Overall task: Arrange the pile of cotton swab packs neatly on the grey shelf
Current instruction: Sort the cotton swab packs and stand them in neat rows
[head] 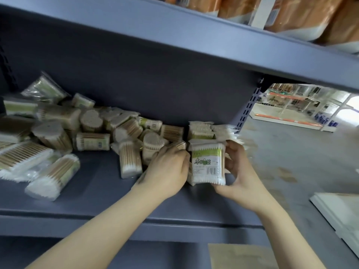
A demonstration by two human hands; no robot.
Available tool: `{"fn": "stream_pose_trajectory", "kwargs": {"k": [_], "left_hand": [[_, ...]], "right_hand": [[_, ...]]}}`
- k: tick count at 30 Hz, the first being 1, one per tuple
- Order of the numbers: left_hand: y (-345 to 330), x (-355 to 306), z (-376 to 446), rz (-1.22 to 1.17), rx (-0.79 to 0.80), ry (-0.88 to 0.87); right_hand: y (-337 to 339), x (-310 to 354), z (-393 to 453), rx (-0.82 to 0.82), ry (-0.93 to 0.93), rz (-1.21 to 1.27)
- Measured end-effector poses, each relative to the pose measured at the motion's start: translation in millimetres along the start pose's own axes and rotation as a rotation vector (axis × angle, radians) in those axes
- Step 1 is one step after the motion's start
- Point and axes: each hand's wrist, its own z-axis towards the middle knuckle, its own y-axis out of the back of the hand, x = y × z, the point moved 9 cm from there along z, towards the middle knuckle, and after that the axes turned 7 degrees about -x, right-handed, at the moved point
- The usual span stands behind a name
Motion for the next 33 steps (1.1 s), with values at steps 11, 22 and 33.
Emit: {"fn": "stream_pose_trajectory", "kwargs": {"k": [11, 22, 33], "left_hand": [[0, -18, 8, -0.113, -0.042, -0.046], [-5, -8, 9, -0.136, -0.026, 0.031], [-7, -3, 9, -0.105, -0.034, 0.061]], "right_hand": [[16, -6, -6, -0.092, 0.021, -0.272], [3, -18, -2, 0.036, -0.055, -0.29], [5, -25, 0, 0.034, -0.112, -0.378]]}}
